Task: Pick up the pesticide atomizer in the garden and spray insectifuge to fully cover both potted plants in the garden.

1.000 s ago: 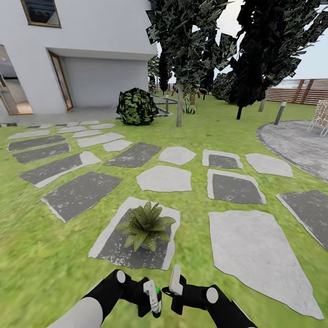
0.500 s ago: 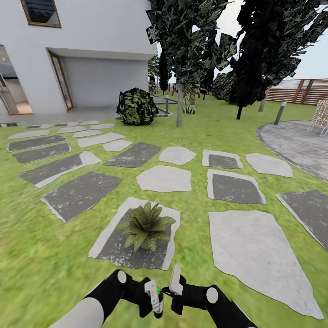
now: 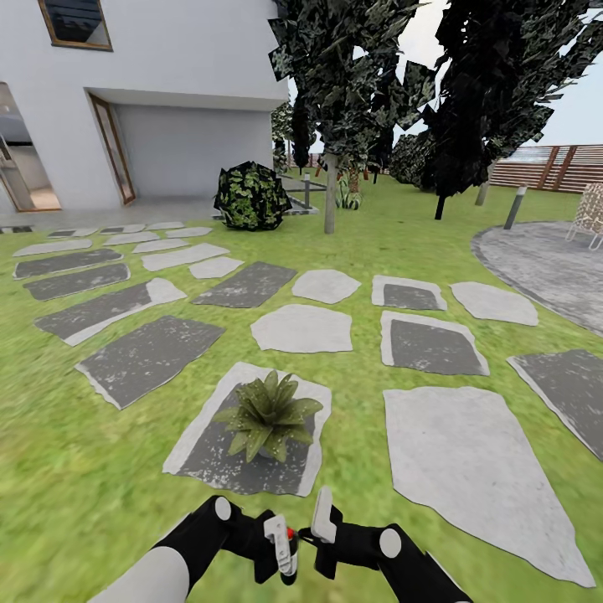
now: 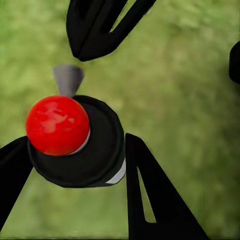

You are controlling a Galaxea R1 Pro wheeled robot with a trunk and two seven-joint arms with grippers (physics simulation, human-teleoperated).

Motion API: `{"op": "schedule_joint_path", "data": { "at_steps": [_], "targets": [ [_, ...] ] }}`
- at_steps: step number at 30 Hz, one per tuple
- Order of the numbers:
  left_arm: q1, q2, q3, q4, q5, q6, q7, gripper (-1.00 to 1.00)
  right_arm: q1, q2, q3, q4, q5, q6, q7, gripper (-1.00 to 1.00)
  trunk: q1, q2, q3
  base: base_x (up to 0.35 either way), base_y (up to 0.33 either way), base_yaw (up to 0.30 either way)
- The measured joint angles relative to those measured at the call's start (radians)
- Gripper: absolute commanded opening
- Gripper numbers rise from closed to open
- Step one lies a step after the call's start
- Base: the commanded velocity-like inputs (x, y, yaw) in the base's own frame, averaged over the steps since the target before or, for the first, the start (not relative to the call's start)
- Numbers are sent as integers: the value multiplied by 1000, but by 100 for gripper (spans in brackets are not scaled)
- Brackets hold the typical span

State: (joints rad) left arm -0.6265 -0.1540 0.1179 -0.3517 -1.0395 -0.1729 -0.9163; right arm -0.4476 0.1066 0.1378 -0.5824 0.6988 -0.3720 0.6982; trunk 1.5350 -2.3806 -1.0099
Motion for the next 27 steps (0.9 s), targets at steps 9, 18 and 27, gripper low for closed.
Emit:
{"op": "schedule_joint_path", "data": {
  "at_steps": [9,18,27],
  "targets": [
    [12,173,-6,-9,-14,1,-1,-100,0,-5,-1,5,0,-2,0,100,0,0,0,0,0,0],
    [14,308,21,-7,12,7,34,-100,0,-25,-6,16,-2,-4,-13,100,0,0,0,0,0,0],
    [144,273,302,1,378,0,536,-100,2,-61,-127,461,-94,-10,-765,100,0,0,0,0,0,0]
  ]
}}
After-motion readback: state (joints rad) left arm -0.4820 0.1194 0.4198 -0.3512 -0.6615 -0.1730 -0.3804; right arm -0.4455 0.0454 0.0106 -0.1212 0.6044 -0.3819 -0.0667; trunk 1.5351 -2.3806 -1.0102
